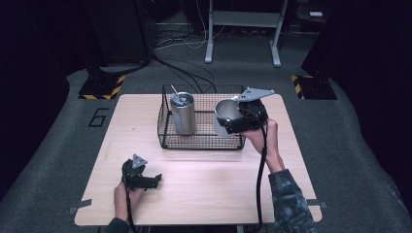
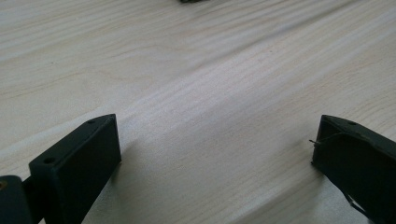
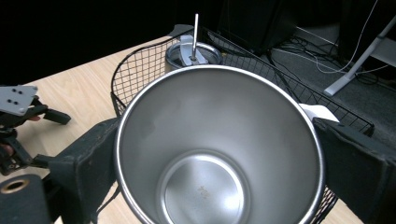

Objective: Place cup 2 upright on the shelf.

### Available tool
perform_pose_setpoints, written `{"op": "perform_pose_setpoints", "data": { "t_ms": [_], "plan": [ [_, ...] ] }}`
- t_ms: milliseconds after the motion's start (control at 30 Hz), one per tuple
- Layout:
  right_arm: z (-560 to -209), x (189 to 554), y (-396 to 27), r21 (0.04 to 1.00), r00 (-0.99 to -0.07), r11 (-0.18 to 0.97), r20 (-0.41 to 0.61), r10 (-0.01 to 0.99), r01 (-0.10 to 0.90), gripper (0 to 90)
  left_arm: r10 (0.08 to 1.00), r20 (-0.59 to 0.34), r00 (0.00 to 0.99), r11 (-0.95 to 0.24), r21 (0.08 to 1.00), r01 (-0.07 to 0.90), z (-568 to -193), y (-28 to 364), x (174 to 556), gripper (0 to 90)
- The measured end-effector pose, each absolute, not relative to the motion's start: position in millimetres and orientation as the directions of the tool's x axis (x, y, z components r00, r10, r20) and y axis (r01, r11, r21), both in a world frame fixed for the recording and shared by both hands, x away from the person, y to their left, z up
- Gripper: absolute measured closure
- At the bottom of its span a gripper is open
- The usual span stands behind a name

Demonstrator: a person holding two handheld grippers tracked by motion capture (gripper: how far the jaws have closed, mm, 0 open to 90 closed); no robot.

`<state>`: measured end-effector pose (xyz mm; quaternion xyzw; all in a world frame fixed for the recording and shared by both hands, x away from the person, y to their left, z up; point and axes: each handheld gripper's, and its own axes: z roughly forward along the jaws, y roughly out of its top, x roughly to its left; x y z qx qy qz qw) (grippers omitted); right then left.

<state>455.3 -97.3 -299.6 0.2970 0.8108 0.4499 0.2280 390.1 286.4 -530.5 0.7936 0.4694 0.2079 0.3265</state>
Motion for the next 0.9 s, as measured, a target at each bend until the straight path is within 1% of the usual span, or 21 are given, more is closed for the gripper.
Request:
{"op": "perform_pose_setpoints", "data": {
  "t_ms": [67, 133, 167, 567, 767, 900],
  "plan": [
    [-299.8, 458.9, -95.9, 0.864, -0.720, 0.419, -0.102, 0.687, 0.278, 5.7, 0.885, 0.015, 0.465, -0.332, 0.720, 0.609, -531.1, 285.5, 390.0, 0.7],
    [-299.9, 461.7, -94.4, 0.862, -0.715, 0.416, -0.094, 0.692, 0.290, 5.7, 0.882, 0.022, 0.471, -0.343, 0.715, 0.609, -530.7, 286.2, 390.1, 0.7],
    [-300.2, 464.0, -93.8, 0.864, -0.718, 0.420, -0.103, 0.689, 0.279, 5.7, 0.881, 0.024, 0.473, -0.346, 0.713, 0.609, -530.5, 286.4, 390.1, 0.7],
    [-302.8, 483.2, -84.5, 0.856, -0.704, 0.419, -0.095, 0.704, 0.303, 5.7, 0.883, 0.019, 0.469, -0.340, 0.717, 0.609, -530.8, 286.0, 390.1, 0.7],
    [-306.0, 495.8, -79.4, 0.847, -0.691, 0.415, -0.082, 0.718, 0.331, 5.7, 0.884, 0.017, 0.467, -0.335, 0.719, 0.609, -531.0, 285.7, 390.1, 0.7],
    [-310.4, 506.0, -73.6, 0.834, -0.685, 0.432, -0.093, 0.723, 0.343, 5.6, 0.884, 0.017, 0.467, -0.335, 0.719, 0.609, -531.0, 285.7, 390.1, 0.7]
  ]
}}
